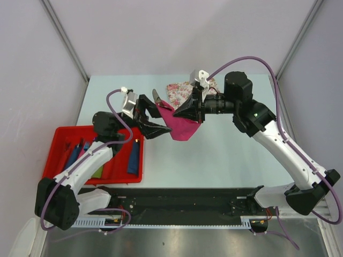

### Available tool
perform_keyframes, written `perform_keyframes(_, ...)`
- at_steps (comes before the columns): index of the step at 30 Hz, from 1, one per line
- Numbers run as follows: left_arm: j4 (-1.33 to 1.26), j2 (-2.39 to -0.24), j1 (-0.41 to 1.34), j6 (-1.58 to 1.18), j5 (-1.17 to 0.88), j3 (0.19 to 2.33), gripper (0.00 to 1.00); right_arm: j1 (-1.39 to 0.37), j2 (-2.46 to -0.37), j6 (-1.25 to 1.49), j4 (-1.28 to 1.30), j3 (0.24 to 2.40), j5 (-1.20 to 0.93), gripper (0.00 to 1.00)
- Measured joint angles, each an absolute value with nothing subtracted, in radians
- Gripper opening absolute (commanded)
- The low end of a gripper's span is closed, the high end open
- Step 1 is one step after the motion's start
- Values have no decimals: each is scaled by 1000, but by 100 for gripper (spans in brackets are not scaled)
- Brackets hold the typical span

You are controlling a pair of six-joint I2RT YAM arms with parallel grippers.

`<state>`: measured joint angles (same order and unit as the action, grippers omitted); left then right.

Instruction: Place the utensils on the paper napkin and roll it up

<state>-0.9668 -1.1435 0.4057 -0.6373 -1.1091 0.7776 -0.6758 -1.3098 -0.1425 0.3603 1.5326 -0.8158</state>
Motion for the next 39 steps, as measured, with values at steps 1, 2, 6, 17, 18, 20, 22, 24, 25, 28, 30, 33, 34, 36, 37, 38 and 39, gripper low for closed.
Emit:
perform_keyframes(1,-968,-1143,407,-640,-1106,784,65,-678,-1310,-144,360,1531,-812,0)
perform_keyframes(2,-971,-1144,409,-644,-1103,789,63,-680,-1310,-146,358,1528,-809,0)
perform_keyframes(6,-971,-1151,416,-657,-1085,795,57,-692,-1310,-152,351,1508,-797,0)
perform_keyframes(17,-966,-1167,426,-678,-1053,801,27,-703,-1299,-148,327,1470,-770,0)
perform_keyframes(18,-966,-1167,426,-678,-1052,801,26,-703,-1297,-146,325,1470,-767,0)
perform_keyframes(20,-966,-1167,427,-677,-1050,801,30,-703,-1294,-142,322,1470,-762,0)
perform_keyframes(22,-966,-1167,427,-674,-1050,801,48,-704,-1290,-135,317,1466,-756,0)
perform_keyframes(24,-962,-1167,427,-673,-1050,801,47,-704,-1286,-132,311,1461,-750,0)
perform_keyframes(25,-959,-1167,427,-672,-1050,801,47,-704,-1283,-131,307,1458,-749,0)
perform_keyframes(28,-952,-1167,427,-671,-1045,801,38,-704,-1273,-129,298,1451,-744,0)
perform_keyframes(30,-949,-1167,427,-671,-1040,801,26,-704,-1264,-127,291,1443,-741,0)
perform_keyframes(33,-942,-1168,427,-673,-1035,801,10,-704,-1256,-125,287,1435,-741,0)
perform_keyframes(34,-943,-1169,427,-674,-1034,801,7,-704,-1256,-125,284,1433,-738,0)
perform_keyframes(36,-948,-1172,427,-677,-1036,801,0,-703,-1256,-123,279,1430,-731,0)
perform_keyframes(37,-949,-1175,427,-681,-1036,801,0,-702,-1256,-123,278,1428,-729,0)
perform_keyframes(38,-952,-1179,427,-683,-1039,801,0,-702,-1256,-123,278,1427,-725,0)
perform_keyframes(39,-955,-1181,427,-685,-1042,801,0,-702,-1256,-123,278,1425,-723,5)
